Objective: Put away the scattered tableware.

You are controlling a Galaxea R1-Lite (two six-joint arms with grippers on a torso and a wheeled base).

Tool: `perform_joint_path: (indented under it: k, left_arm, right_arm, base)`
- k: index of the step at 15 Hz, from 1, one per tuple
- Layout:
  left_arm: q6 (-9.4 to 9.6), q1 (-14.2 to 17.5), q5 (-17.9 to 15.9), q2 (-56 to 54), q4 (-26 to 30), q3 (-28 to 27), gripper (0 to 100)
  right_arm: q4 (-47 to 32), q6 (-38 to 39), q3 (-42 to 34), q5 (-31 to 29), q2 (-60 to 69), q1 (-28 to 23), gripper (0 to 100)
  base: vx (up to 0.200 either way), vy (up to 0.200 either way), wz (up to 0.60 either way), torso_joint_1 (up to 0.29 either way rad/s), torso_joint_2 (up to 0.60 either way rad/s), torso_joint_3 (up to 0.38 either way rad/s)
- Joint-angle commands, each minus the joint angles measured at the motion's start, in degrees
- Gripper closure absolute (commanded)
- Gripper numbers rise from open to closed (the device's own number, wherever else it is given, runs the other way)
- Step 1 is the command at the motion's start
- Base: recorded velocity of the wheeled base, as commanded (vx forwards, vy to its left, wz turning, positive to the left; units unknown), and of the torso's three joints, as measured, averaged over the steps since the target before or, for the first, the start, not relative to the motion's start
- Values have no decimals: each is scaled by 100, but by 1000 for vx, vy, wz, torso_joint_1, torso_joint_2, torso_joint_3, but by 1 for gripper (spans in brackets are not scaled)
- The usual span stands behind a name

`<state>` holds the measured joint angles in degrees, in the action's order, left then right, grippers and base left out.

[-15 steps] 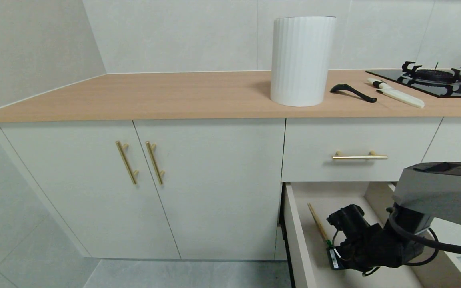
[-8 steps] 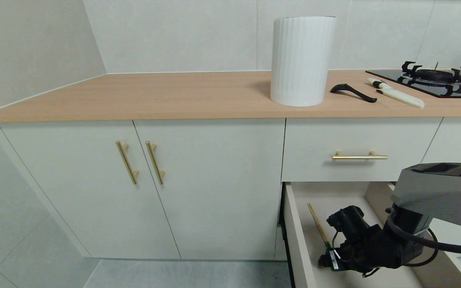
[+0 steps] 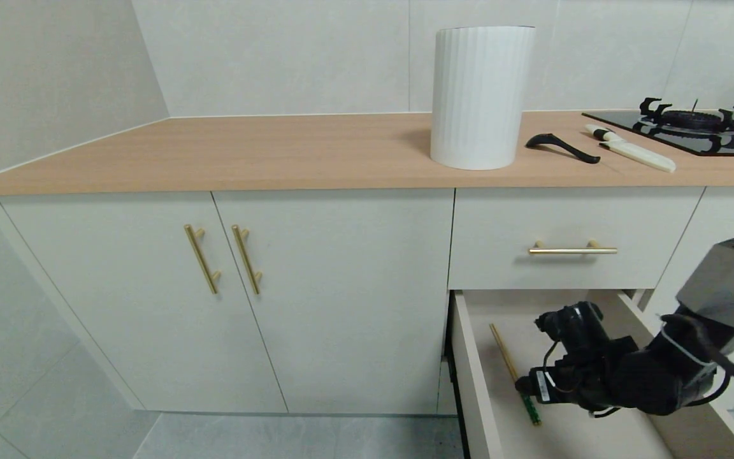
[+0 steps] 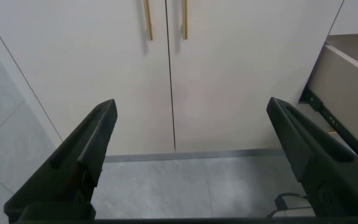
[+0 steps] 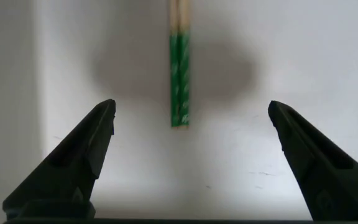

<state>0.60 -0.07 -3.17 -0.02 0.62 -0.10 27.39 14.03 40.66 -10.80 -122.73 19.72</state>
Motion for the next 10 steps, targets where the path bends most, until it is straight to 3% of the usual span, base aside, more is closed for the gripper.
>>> perform_joint_path:
  k: [1, 10]
  left_arm:
    - [2, -1, 1, 2, -1, 1, 0]
    - [2, -1, 1, 2, -1, 1, 0]
  right_arm:
    - [3, -269, -207, -229, 1252, -56, 0]
    - [3, -893, -304, -484, 3361, -478, 0]
  base:
    - [0, 0, 0, 0, 0, 0]
    - [0, 0, 0, 0, 0, 0]
